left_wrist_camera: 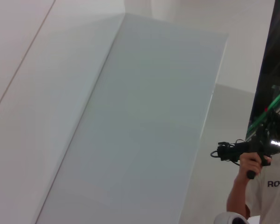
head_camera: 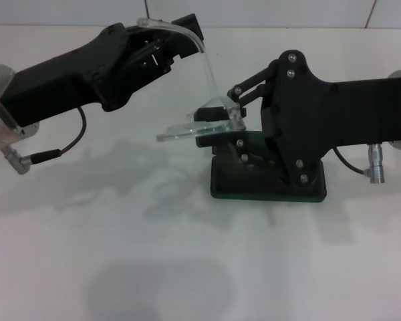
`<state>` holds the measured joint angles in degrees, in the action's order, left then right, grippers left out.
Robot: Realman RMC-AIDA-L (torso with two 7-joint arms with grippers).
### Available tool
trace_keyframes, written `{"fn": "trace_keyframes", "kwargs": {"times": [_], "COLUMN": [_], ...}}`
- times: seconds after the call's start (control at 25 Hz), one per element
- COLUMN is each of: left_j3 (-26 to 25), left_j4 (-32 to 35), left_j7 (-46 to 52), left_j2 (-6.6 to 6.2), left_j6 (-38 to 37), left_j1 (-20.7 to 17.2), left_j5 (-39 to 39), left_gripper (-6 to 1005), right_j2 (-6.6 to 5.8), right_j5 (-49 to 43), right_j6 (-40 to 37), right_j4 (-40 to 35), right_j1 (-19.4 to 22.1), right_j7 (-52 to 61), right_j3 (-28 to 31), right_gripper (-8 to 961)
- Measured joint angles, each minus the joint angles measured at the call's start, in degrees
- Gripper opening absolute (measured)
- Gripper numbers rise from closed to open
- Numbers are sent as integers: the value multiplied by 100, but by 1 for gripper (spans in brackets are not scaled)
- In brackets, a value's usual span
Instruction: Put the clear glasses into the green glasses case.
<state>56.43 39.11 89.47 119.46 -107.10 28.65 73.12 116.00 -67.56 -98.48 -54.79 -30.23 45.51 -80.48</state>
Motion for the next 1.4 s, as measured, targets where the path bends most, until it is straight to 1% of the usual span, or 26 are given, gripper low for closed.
{"fn": "trace_keyframes", "kwargs": {"times": [0.48,0.84,1.16,1.4], "left_j3": [-39,24,189,199], "left_j4": [-9,-9,-9,-9], "left_j7": [0,-51,-143,-150], "left_j2": [4,4,7,8], "left_j6": [10,-30,-96,-100], "left_j1": [-11,-2,-22,-51], "left_j5": [-26,-24,-27,-25], "left_gripper": [131,131,131,131], "right_j2": [8,19,16,12], "right_j5": [22,124,331,387], "right_j6": [-216,53,125,153], "right_j4": [76,166,556,643], "right_j1": [-35,-55,-179,-193], "right_j7": [-5,-24,-150,-204], "right_j3": [-145,-146,-121,-101], "right_gripper": [114,114,114,114]}}
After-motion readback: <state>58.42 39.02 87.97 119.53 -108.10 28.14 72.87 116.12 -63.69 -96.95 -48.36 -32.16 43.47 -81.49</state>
